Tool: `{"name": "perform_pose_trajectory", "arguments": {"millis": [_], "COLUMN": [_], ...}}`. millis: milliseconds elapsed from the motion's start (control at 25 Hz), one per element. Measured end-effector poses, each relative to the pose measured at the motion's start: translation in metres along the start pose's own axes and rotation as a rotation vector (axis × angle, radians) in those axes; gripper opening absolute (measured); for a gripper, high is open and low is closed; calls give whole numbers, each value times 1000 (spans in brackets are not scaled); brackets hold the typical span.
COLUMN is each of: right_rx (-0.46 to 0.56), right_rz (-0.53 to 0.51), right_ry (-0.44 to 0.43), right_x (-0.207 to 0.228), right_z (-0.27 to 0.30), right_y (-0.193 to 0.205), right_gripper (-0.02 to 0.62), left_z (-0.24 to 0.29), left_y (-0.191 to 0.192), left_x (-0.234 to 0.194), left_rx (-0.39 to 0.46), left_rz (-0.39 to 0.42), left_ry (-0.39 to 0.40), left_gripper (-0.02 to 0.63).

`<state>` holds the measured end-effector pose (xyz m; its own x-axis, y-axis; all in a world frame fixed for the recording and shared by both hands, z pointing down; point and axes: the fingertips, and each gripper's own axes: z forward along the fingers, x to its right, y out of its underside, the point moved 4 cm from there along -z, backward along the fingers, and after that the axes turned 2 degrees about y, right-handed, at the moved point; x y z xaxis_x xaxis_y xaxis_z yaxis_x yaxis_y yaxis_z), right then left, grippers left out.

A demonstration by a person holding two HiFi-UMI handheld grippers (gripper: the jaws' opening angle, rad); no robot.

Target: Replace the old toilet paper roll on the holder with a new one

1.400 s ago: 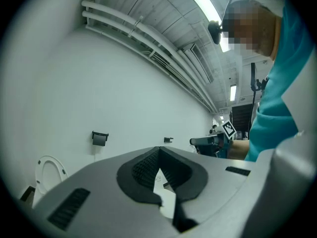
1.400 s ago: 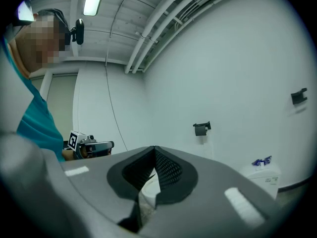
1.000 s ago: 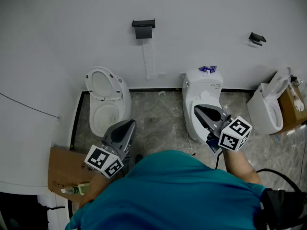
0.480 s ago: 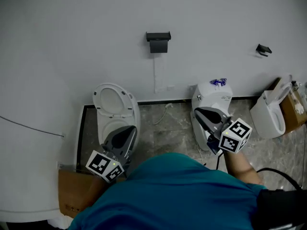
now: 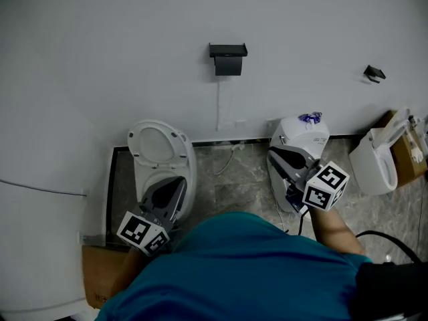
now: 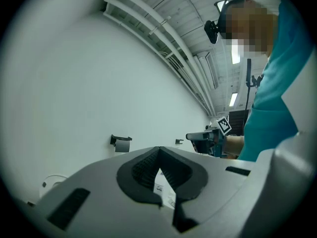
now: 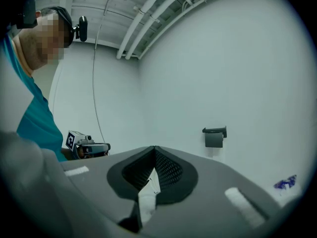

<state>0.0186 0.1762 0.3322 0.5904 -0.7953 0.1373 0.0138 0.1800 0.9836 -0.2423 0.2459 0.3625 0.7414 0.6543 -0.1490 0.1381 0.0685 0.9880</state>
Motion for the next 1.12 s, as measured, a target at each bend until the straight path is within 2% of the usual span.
{"name": "perform_pose_trajectory", "arguments": {"millis": [240,440,720,920,1120], "right_rx": [7,11,14,3,-12], "right_rz": [11,-11,-20,22,51], "right_ry": [-55,-141,-224,-234,-213], "right_x": [68,142,239,290,315], "right_z": [17,26,32,43,64], "right_y": [-2,-17,-38,-35,-29], "right_gripper": [3,3,3,3,3], "left_z": [55,124,226,272,295], "left_y": [2,3,-6,1,0], "left_x": [-15,-11,-10,-22,-47], "left_rx": [-3,16,26,-9,-25], "left_rz": [14,-3,4,-15,-10], "left_ry": [-60,-139,-190,-198,-179], "left_gripper": [8,8,8,8,8]}}
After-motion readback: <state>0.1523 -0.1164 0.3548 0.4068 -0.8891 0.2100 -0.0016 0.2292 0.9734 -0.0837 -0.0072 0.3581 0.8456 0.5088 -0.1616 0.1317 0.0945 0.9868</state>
